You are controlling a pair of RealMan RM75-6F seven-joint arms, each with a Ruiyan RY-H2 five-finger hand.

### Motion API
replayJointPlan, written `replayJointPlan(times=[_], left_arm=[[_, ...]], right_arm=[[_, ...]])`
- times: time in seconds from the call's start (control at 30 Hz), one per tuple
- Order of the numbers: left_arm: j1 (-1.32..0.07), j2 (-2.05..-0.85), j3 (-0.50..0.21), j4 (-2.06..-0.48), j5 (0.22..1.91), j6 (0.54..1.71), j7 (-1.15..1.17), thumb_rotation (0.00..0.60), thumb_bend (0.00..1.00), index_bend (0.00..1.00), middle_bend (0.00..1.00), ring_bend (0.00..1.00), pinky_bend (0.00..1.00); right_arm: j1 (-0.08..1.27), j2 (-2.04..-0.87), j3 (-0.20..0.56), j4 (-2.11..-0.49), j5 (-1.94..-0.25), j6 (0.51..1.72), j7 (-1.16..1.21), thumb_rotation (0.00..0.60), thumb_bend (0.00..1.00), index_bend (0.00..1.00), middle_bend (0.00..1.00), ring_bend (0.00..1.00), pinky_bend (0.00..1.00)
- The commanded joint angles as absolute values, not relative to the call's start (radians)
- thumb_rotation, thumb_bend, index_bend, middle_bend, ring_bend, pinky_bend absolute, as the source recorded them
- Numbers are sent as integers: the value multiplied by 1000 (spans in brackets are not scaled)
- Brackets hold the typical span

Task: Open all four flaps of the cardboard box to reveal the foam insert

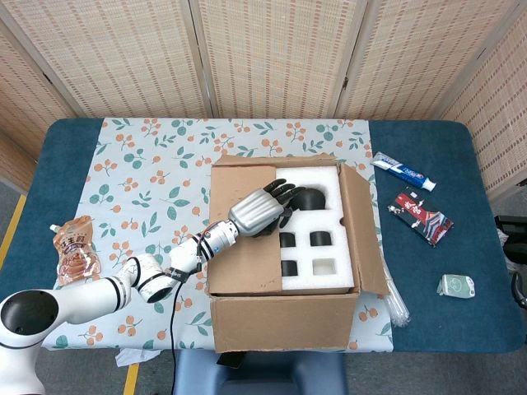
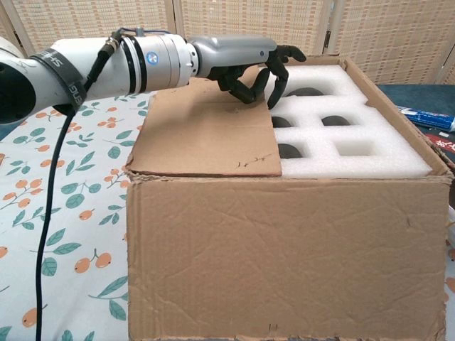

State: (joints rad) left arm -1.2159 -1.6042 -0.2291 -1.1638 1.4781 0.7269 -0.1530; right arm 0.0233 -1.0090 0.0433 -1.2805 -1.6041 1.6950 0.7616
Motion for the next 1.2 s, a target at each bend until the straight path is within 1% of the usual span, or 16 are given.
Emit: replayJointPlan(times=[0.03,0.5,0.9,1.03,1.2], left_arm=[[-1212,-1599,-225,-1169,1471,739,-119,600,1000,599,0,0,0],[-1195,-1570,-218,-1228,1414,757,36,600,1000,631,0,0,0],[-1177,-1513,-232,-1339,1372,797,168,600,1000,642,1,0,0],[-1169,-1496,-241,-1378,1349,820,231,600,1000,642,4,0,0],[-1155,-1494,-262,-1420,1292,881,371,600,1000,641,12,0,0]], right_arm=[[24,-1008,44,-1282,-1604,1693,762,388,651,290,0,0,0],[19,-1007,46,-1286,-1609,1695,759,388,651,291,0,0,0],[20,-1006,43,-1292,-1620,1690,755,387,651,291,0,0,0],[20,-1004,39,-1296,-1627,1691,752,385,650,291,0,0,0],[15,-1002,39,-1299,-1631,1702,752,385,651,291,0,0,0]])
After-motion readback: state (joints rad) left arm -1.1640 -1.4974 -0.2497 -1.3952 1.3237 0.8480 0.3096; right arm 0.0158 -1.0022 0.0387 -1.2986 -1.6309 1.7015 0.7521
